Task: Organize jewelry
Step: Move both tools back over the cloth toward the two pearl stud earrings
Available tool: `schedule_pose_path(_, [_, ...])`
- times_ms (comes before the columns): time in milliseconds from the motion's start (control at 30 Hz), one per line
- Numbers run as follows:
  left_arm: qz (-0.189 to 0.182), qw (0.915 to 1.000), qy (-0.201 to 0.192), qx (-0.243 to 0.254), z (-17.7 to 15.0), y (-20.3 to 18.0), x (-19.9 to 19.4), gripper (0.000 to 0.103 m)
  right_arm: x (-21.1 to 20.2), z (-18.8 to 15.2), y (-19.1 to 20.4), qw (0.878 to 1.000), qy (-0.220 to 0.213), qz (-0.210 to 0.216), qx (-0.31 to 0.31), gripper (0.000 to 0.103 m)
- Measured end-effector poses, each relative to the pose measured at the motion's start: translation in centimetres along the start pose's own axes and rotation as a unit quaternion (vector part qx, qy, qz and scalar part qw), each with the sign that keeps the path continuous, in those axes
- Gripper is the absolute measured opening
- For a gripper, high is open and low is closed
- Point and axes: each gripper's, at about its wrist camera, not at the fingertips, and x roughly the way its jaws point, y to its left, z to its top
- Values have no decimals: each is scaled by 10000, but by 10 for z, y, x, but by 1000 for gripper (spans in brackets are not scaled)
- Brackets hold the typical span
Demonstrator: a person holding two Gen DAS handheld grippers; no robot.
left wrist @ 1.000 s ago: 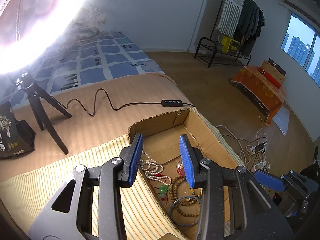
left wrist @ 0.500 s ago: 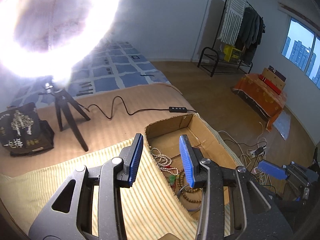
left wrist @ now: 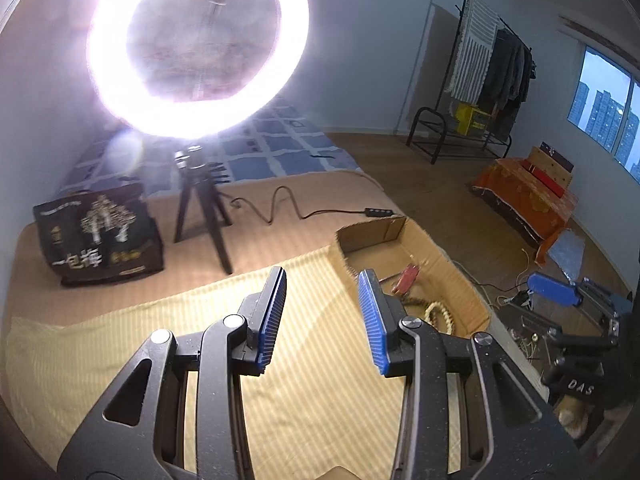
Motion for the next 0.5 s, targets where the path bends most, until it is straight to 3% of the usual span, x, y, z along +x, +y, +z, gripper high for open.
schedule_pose_path(267, [205,9998,52,-39,-30,35,-38,38,-7,-10,25,9988,16,435,-224,65])
schedule_pose_path(500, [386,9986,316,-175,-67,67,-49,38,-2,-29,46,9952,266,869,-370,65])
